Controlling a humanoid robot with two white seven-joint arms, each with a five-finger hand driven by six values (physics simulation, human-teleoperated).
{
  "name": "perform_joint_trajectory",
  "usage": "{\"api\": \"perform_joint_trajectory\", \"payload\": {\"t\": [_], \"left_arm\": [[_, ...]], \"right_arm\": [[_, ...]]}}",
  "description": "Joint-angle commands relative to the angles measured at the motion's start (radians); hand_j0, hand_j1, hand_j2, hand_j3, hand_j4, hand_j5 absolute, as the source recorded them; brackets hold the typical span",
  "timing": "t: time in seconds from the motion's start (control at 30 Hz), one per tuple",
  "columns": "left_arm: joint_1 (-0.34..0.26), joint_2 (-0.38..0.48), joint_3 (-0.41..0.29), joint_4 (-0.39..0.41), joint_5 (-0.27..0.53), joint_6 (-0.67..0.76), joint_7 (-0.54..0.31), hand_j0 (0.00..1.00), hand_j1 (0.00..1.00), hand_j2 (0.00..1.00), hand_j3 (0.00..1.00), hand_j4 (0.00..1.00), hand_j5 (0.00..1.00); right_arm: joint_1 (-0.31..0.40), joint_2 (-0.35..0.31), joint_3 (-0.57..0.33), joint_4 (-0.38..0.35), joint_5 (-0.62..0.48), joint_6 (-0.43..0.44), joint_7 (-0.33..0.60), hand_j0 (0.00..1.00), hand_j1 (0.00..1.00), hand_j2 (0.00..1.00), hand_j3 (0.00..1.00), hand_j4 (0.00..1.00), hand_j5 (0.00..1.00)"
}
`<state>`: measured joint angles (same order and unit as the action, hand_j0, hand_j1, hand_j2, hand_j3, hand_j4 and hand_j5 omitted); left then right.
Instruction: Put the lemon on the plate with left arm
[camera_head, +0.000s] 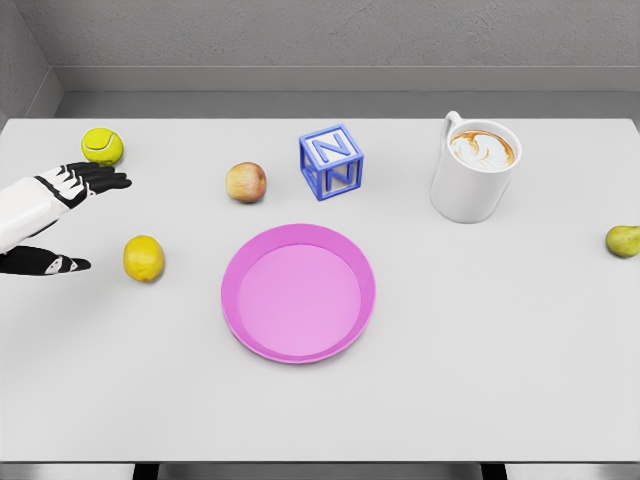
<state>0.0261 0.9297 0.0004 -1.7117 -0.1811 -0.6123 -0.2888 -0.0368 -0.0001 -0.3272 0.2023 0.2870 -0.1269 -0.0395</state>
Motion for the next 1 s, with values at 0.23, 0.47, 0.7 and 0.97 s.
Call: {"api": "perform_joint_trajectory", "payload": {"t": [0.23,0.47,0.7,0.97], "left_arm": [[-0.006,-0.017,0.004,0.007,-0.046,0.001,-0.069,1.00,1.00,1.00,1.00,1.00,1.00],[-0.219,-0.054,-0.215,0.063,-0.241,0.001,-0.069,1.00,1.00,1.00,1.00,1.00,1.00],[-0.285,0.063,-0.324,0.064,-0.233,0.001,-0.081,1.00,1.00,1.00,1.00,1.00,1.00],[-0.291,0.043,-0.367,0.081,-0.299,0.001,-0.084,1.00,1.00,1.00,1.00,1.00,1.00]], "right_arm": [[0.000,0.000,0.004,0.000,0.000,-0.003,0.004,1.00,1.00,1.00,1.00,1.00,1.00],[0.000,0.000,0.004,0.000,0.000,-0.003,0.004,1.00,1.00,1.00,1.00,1.00,1.00],[0.000,0.000,0.004,0.000,0.000,-0.003,0.004,1.00,1.00,1.00,1.00,1.00,1.00],[0.000,0.000,0.004,0.000,0.000,-0.003,0.004,1.00,1.00,1.00,1.00,1.00,1.00]]}}
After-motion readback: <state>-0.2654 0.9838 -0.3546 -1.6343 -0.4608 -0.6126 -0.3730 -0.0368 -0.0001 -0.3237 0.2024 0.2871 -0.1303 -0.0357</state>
